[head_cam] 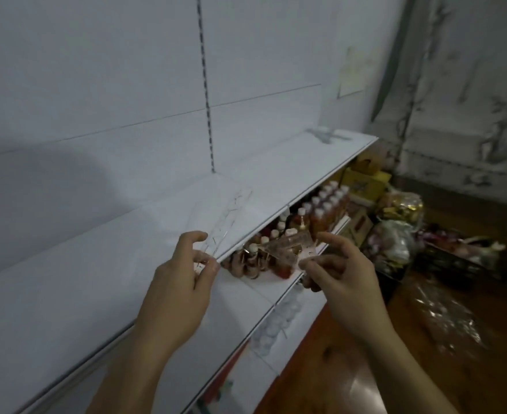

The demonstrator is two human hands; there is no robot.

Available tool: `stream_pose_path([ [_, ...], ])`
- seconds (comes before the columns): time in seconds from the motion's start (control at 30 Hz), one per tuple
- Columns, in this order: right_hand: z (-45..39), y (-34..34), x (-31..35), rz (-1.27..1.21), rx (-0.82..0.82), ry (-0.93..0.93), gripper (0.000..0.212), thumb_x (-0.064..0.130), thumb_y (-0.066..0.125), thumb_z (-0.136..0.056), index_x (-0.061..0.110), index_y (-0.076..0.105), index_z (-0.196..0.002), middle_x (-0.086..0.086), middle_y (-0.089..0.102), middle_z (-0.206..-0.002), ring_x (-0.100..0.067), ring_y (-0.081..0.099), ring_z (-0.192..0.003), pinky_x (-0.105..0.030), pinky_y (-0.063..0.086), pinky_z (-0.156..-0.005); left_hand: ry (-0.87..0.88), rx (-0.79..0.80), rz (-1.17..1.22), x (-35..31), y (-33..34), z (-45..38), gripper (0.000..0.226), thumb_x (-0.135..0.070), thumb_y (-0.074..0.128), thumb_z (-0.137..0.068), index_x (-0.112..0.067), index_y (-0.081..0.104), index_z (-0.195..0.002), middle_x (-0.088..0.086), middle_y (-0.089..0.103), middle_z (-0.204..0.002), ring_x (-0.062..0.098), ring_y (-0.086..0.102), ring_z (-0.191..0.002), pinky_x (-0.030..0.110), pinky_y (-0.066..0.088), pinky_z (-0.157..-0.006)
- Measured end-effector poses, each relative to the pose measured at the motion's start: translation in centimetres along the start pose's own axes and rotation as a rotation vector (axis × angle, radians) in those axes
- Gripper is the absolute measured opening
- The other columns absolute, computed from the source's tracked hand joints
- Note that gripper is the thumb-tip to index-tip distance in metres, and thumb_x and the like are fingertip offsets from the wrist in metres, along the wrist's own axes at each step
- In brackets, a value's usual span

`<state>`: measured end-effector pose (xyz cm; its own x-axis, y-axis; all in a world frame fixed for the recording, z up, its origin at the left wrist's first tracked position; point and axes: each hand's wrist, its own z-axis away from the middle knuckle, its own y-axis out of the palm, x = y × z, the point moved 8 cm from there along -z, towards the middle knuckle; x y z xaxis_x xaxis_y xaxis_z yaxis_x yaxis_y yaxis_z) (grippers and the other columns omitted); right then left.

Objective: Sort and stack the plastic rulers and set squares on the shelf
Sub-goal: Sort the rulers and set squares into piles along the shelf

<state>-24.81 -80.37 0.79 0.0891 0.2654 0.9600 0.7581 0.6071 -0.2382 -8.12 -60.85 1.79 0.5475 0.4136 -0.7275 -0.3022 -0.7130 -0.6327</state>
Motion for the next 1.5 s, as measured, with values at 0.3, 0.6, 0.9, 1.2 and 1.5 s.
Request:
stream_pose_path([
  [0.3,-9.0,-7.0,-3.8,-0.016,-0.108,0.068,0.010,0.023,0.073,-0.088,0.013,0.073,-0.087,-0.005,0.073,-0.073,-0.022,0.070,-0.061,-0.030,0.059,-0.058,0.155,0.112,-0.170,-5.8,7.6,-14.8,0.038,-0.038,0.058,-0.096,-0.033,0.042,-0.130,-0.019,0.059,-0.097,0.006,0.062,-0.074,0.033,0.043,-0.074],
  [0.6,-25.6,-6.1,-6.2,-0.017,-0.013,0.071,0.022,0.016,0.057,-0.101,0.010,0.072,-0.086,-0.012,0.071,-0.068,-0.027,0.070,-0.060,-0.037,0.058,-0.055,0.201,0.058,-0.171,-5.6,11.8,-30.4,0.036,-0.033,0.058,-0.097,-0.032,0.044,-0.130,-0.017,0.060,-0.100,0.007,0.061,-0.070,0.031,0.043,-0.072],
  [0.9,-37.4,7.3,-6.4,-0.063,0.489,0.131,0.027,-0.001,0.043,-0.103,0.008,0.065,-0.115,-0.014,0.076,-0.086,-0.031,0.074,-0.072,-0.035,0.059,-0.066,0.178,-0.070,-0.236,-0.5,8.5,-35.5,0.043,-0.019,0.055,-0.097,-0.028,0.046,-0.138,-0.011,0.056,-0.110,0.002,0.054,-0.079,0.019,0.041,-0.073],
  [1.2,-37.9,22.6,-3.0,0.212,0.817,0.014,0.011,0.021,0.064,-0.097,0.017,0.060,-0.106,-0.006,0.075,-0.070,-0.017,0.065,-0.048,-0.025,0.050,-0.047,-0.034,-0.124,-0.376,6.7,-1.2,-28.9,0.054,-0.019,0.063,-0.094,-0.038,0.040,-0.140,-0.026,0.058,-0.115,0.008,0.058,-0.081,0.009,0.042,-0.070],
  [1.5,-42.6,17.6,-4.3,0.395,0.644,-0.206,0.006,0.034,0.065,-0.093,0.029,0.064,-0.090,0.003,0.070,-0.065,-0.006,0.063,-0.051,-0.021,0.051,-0.049,0.002,-0.153,-0.376,6.2,2.1,-30.2,0.043,-0.018,0.069,-0.091,-0.034,0.053,-0.128,-0.023,0.058,-0.115,0.007,0.059,-0.084,0.008,0.044,-0.072],
])
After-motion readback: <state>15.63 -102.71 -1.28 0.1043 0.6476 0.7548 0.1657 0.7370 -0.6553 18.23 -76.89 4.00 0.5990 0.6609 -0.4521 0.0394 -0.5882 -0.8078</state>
